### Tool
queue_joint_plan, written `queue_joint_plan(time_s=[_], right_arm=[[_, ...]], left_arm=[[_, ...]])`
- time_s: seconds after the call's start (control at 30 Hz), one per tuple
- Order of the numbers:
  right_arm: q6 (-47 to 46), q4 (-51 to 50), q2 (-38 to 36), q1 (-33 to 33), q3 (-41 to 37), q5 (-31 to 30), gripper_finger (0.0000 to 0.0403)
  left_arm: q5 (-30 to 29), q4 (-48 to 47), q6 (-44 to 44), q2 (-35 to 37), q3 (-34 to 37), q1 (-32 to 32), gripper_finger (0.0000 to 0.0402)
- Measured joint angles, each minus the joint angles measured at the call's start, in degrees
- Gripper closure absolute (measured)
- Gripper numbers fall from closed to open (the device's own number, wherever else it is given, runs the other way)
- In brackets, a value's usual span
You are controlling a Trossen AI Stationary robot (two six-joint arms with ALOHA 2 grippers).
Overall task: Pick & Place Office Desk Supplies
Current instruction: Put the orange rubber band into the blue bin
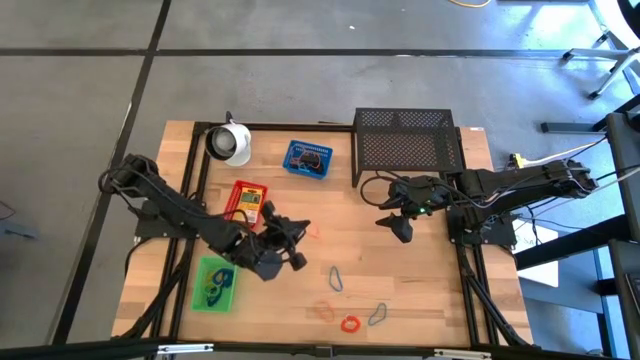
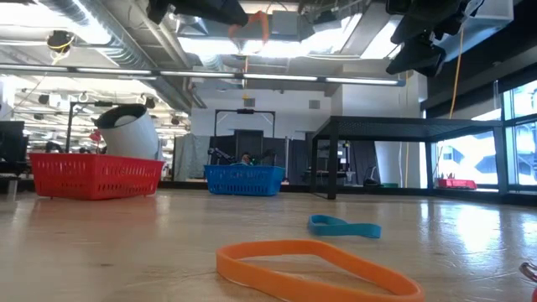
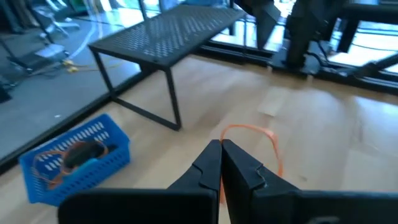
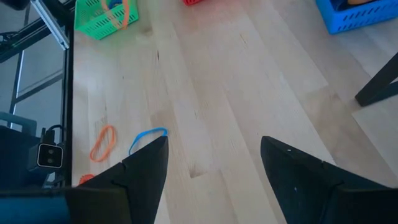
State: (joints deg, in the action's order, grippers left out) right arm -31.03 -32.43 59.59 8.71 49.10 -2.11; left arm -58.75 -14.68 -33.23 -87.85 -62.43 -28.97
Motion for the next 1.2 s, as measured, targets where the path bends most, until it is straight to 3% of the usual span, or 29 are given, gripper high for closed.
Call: queue_joint_plan(time_s=[0.27,0.5,0.8,1.2], right_arm=[[0.0,0.0,0.0,0.0,0.0,0.0,0.0144],[0.0,0.0,0.0,0.0,0.0,0.0,0.0144],[0.0,0.0,0.0,0.0,0.0,0.0,0.0144],[0.0,0.3,0.0,0.0,0.0,0.0,0.0144]], left_arm=[[-4.3,-0.1,0.1,0.0,0.0,4.4,0.0399],[-3.8,-0.1,2.0,0.0,-0.1,15.2,0.0400],[16.7,-0.1,13.3,0.0,-0.1,32.3,0.0399],[38.7,-1.2,27.2,1.9,-0.2,46.8,0.0400]])
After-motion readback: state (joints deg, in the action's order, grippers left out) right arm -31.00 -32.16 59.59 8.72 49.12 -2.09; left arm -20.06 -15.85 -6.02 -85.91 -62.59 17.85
